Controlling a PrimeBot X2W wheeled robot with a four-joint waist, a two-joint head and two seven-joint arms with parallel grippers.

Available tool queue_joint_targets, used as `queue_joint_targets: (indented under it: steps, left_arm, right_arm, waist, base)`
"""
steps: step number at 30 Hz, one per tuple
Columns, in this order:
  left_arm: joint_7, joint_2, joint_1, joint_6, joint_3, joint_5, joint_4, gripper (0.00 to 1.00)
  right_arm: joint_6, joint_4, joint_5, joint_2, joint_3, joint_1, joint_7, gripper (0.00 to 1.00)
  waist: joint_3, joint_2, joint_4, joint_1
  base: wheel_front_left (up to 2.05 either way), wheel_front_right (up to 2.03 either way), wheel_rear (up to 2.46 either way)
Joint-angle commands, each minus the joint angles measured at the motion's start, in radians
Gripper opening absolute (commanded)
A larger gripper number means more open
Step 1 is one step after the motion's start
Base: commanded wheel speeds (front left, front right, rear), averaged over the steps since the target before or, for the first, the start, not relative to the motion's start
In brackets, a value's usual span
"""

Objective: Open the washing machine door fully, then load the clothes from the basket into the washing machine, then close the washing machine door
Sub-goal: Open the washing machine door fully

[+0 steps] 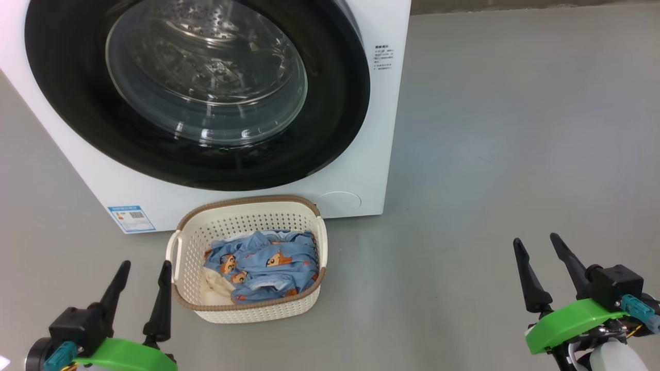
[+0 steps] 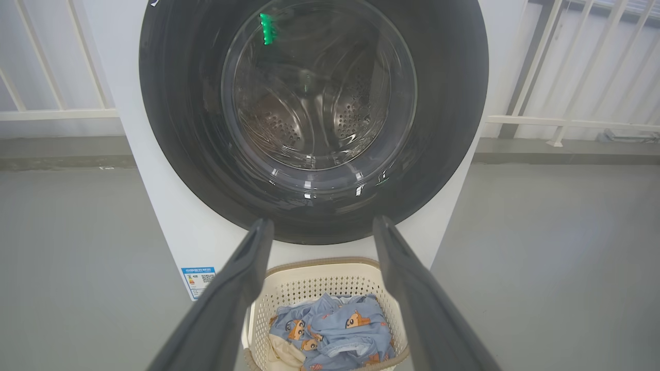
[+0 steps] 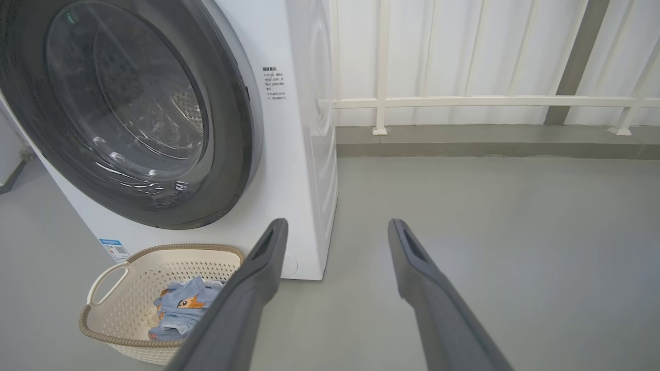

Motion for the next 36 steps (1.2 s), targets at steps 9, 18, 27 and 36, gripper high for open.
queue_joint_targets:
  steps: [9, 18, 27, 36]
  left_arm:
    - [-0.006, 0.014, -0.037, -0.003, 0.035, 0.014, -0.047, 1.0]
    - [-0.006, 0.0, -0.05, -0.003, 0.031, 0.02, -0.064, 1.0]
    - [-0.006, -0.009, -0.064, -0.003, 0.021, 0.023, -0.081, 1.0]
    - [-0.006, -0.004, -0.082, -0.003, 0.007, 0.012, -0.083, 1.0]
  right_arm:
    - [0.002, -0.029, 0.088, 0.016, 0.005, -0.103, -0.012, 1.0]
    - [0.002, -0.025, 0.182, 0.008, 0.003, -0.216, -0.012, 1.0]
    - [0.002, 0.015, 0.459, 0.043, -0.044, -0.342, 0.0, 1.0]
    - [0.002, 0.076, 0.847, 0.075, -0.147, -0.464, 0.124, 0.38]
  waist:
    - [0.032, -0.0001, 0.007, 0.0001]
    - [0.063, -0.0001, 0.018, 0.0001]
    - [0.105, -0.0001, 0.035, 0.0001]
    - [0.157, -0.0001, 0.055, 0.0001]
  base:
    - [0.0, 0.0, 0.0]
    - [0.0, 0.0, 0.0]
    - [0.0, 0.0, 0.0]
    - [0.0, 0.0, 0.0]
